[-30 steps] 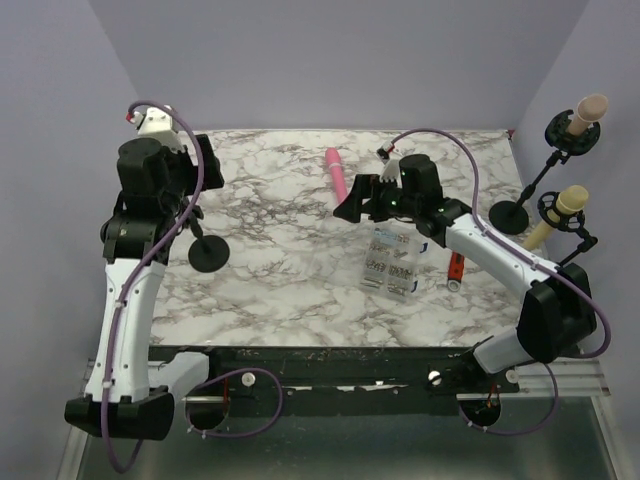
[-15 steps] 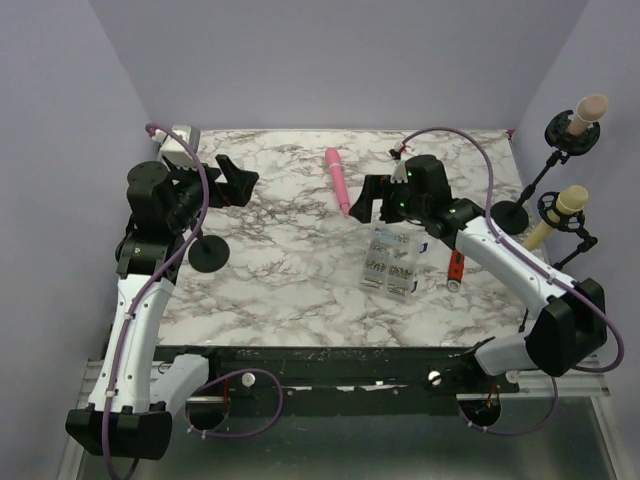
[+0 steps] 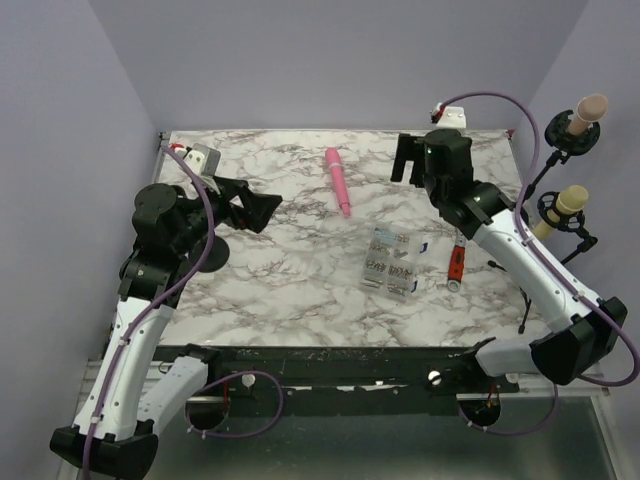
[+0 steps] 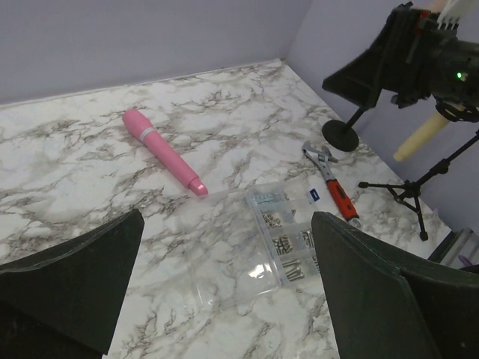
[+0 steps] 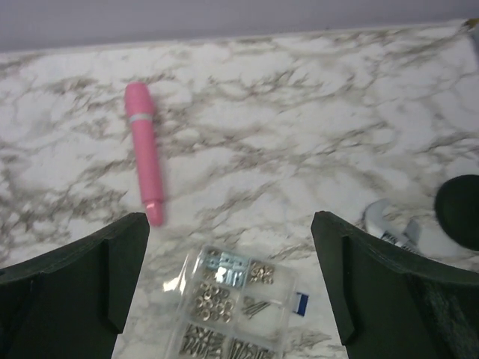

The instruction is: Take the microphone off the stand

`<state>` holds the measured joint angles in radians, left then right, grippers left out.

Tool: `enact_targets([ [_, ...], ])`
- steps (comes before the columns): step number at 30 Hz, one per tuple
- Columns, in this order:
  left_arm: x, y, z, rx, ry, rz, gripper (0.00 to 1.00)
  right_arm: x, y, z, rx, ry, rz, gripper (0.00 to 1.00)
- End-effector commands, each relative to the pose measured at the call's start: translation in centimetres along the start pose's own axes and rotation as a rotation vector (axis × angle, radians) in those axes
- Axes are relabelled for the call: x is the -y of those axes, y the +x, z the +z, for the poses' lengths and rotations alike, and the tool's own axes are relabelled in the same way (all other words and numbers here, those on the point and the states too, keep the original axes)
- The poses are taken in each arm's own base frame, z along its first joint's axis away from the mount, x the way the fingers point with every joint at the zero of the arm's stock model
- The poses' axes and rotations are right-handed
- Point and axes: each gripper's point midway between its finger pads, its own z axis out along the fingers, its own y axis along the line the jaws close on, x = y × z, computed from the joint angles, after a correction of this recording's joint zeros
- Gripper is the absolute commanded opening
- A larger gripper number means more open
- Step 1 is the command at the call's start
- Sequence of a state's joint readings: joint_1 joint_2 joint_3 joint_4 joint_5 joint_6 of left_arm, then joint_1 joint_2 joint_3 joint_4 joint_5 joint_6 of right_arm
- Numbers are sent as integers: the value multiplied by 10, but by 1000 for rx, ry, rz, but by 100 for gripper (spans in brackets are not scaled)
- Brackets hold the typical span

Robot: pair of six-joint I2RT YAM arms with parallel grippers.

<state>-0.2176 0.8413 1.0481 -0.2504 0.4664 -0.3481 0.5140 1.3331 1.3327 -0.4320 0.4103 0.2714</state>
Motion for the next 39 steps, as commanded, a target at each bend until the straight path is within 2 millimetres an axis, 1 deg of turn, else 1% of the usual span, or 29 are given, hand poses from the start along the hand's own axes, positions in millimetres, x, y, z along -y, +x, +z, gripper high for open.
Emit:
enact_targets([
  [1,22,-5,-4,18,66,35,98,69,-61,-16,151,422,-57,100],
  [3,29,-4,-6,19,82,49,99,87,-83,-24,212,503,-35,100],
  [5,34,-4,-7,20,97,62,99,97,-102,-34,264,519,1,100],
  [7,35,-3,-7,16,88,75,99,105,-111,-46,295,545,21,100],
  [9,37,-2,-10,16,81,92,98,116,-108,-59,297,592,26,100],
  [10,39,-2,-10,17,79,103,99,122,-103,-64,289,612,29,100],
  [12,43,-1,-12,13,84,122,99,138,-98,-83,288,669,45,100],
  [14,47,3,-10,-1,90,135,99,157,-98,-106,310,721,73,100],
  [16,52,6,-9,-14,103,149,98,176,-98,-121,329,760,101,100],
  [18,57,9,-8,-24,121,158,98,199,-95,-125,317,818,100,100],
  [19,60,10,-8,-28,131,165,99,210,-90,-123,291,839,96,100],
  [21,63,11,-9,-28,134,176,98,239,-76,-116,219,890,135,100],
  [22,64,11,-10,-26,130,181,99,248,-69,-113,197,909,158,100],
  [25,65,10,-12,-18,125,191,98,256,-58,-113,183,945,165,100],
  [28,65,12,-12,-20,120,199,99,271,-55,-125,183,1043,165,100],
  [30,67,14,-11,-25,123,204,99,277,-53,-131,196,1054,190,100],
  [31,68,14,-11,-26,123,209,99,284,-51,-135,196,1073,202,100],
  [35,73,18,-12,-36,128,239,99,291,-38,-128,151,1069,215,100],
  [39,74,21,-12,-39,116,268,99,303,-23,-133,130,1115,242,100],
])
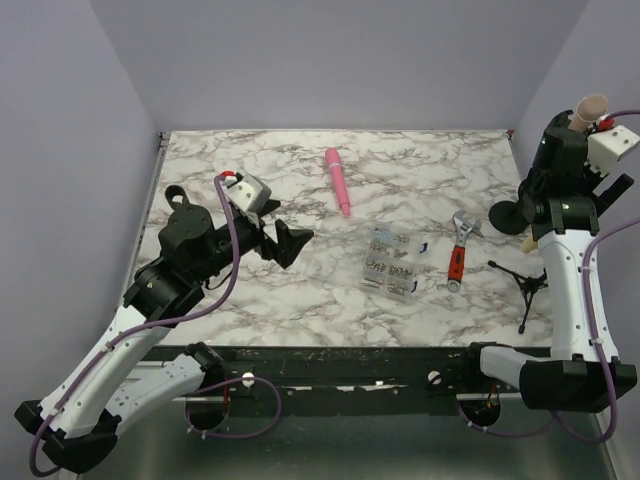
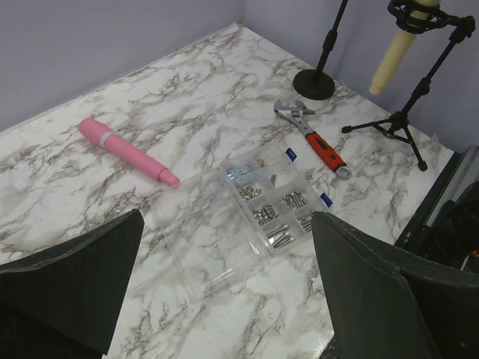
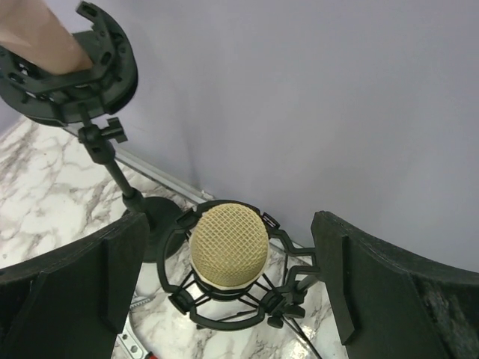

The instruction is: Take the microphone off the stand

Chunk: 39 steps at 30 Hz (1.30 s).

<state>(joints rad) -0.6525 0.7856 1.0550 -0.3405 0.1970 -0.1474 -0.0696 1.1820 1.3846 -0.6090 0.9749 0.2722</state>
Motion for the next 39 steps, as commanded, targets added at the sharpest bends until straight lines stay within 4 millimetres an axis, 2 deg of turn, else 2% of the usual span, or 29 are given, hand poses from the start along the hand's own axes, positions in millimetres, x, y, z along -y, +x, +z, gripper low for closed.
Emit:
enact_targets([
  [1,-2,-9,-6,17,-44,60,99,11,21,6,-43,25,12,100],
  [6,2,-8,-7,9,-51,88,99,-7,42,16,-94,-44,-20,99],
  [8,1,-7,-6,5,-60,99,99,-8,46,19,-101,-36,-30,98],
  [13,-2,-6,-7,1,-86,112,99,-11,53,22,-111,-45,-22,77],
  [15,-1,-4,-6,-5,-89,116,99,-10,56,24,-110,-34,-28,74],
  [19,-3,-2,-4,-16,-103,123,99,-8,52,24,-94,-26,-27,58],
  [26,-5,1,-3,-27,-113,125,99,1,17,16,-34,-25,-21,26],
  [30,-7,1,-3,-29,-124,125,99,7,-12,8,11,-26,-9,18],
  [35,-8,1,-2,-32,-130,127,99,10,-39,-4,55,-35,4,12],
  [39,-11,1,-3,-35,-145,130,99,13,-67,-18,107,-51,22,8],
])
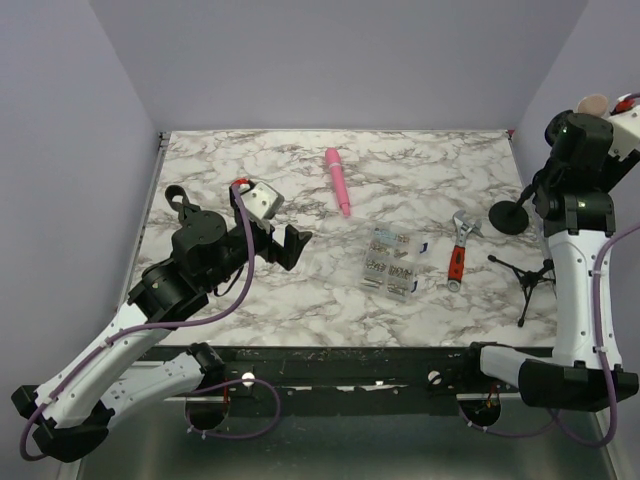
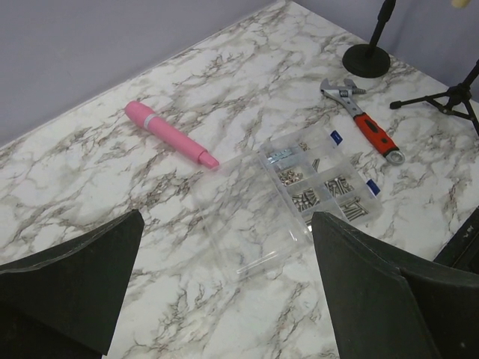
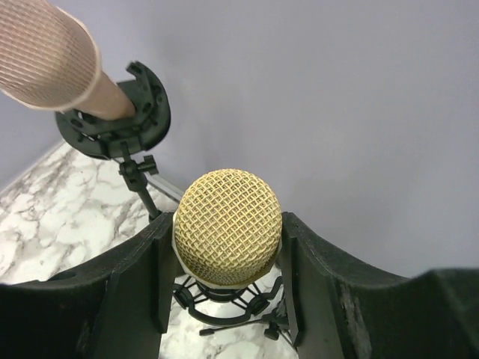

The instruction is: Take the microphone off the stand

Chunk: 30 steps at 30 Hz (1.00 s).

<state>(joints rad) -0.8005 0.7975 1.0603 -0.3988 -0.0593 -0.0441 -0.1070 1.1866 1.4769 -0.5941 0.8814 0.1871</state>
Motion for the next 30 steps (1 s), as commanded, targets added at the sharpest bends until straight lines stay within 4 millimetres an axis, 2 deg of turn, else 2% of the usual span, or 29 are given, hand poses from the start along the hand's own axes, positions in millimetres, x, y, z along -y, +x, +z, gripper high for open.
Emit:
enact_targets([
  [1,-7,-13,-4,24,-37,13,99,13,-45,-21,91,16,25,7],
  [4,-9,-13,-5,24,-48,13,98,14,-73,-36,148,-5,32,1],
  [6,-10,-13,-5,24,-57,13,99,15,-89,-46,181,-22,43,1],
  [11,-18,-13,-7,30,-99,15,99,-1,-131,-78,258,-197,83,1],
  [14,-24,-15,-10,55,-130,14,98,-29,-148,-97,305,-388,89,1],
  [16,-29,-17,-13,76,-152,9,99,-56,-152,-112,324,-548,74,1],
  [19,-36,-19,-16,97,-176,-10,99,-111,-137,-135,280,-817,31,1],
  [23,-45,-16,-12,100,-199,-46,99,-190,-92,-174,146,-1163,-11,1],
  [26,-53,-13,-10,92,-221,-62,99,-238,-57,-205,75,-1286,-25,1],
  [28,-60,-12,-10,94,-244,-75,99,-266,-30,-223,41,-1300,-63,1],
  [30,-67,-10,-10,98,-265,-86,99,-291,-6,-228,-15,-1283,-94,1],
])
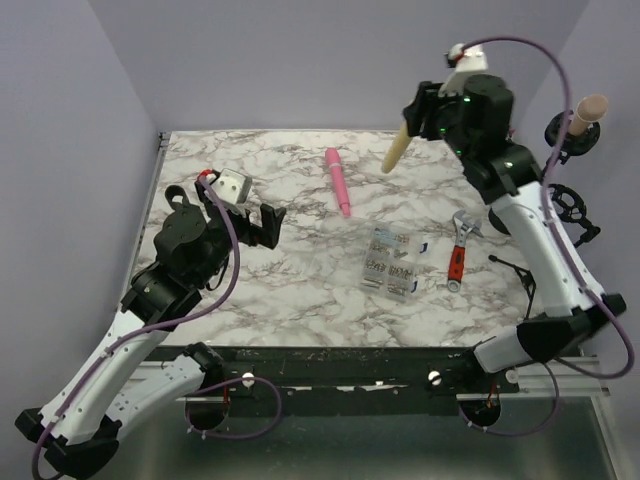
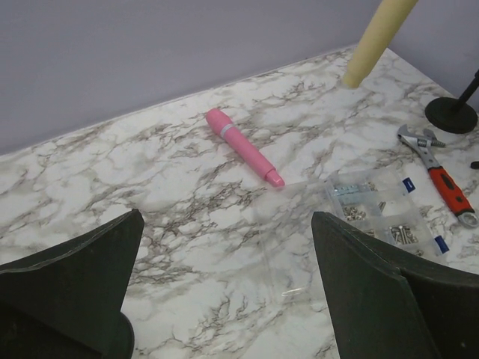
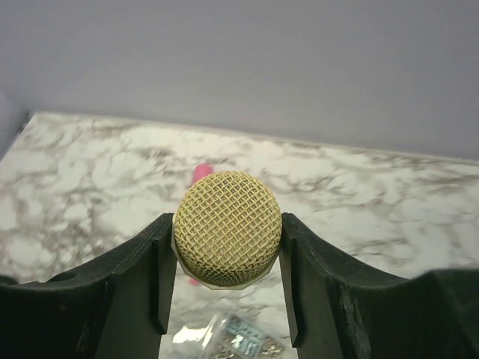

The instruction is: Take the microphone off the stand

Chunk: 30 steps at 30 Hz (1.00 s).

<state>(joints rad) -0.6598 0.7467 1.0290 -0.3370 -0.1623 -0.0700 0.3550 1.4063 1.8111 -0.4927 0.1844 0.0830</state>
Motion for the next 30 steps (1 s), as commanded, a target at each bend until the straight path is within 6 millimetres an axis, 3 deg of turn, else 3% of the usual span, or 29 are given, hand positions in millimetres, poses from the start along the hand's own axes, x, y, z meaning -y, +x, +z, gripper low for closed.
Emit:
enact_targets([
  [1,-10,3,7,10,-29,-40,99,-64,54,40,-126,-120,33,1],
  [6,-16,-8,12,25,-51,-89,99,-86,104,74,-255,-144,86,1],
  [10,1,-57,10,111,43,-206,98,-90,146,100,-388,-129,49,1],
  [13,10,-95,14,184,94,-252,99,-83,166,111,-428,-83,13,1],
  [16,15,-108,27,196,119,-225,99,-76,179,117,-446,-43,-19,1],
  [19,14,-99,38,164,119,-159,99,-67,192,123,-487,-12,-40,1],
  [24,17,-62,44,117,146,-98,99,-61,212,134,-548,-48,-41,1],
  [30,20,-51,46,103,161,-83,99,-59,246,151,-658,-82,-38,1],
])
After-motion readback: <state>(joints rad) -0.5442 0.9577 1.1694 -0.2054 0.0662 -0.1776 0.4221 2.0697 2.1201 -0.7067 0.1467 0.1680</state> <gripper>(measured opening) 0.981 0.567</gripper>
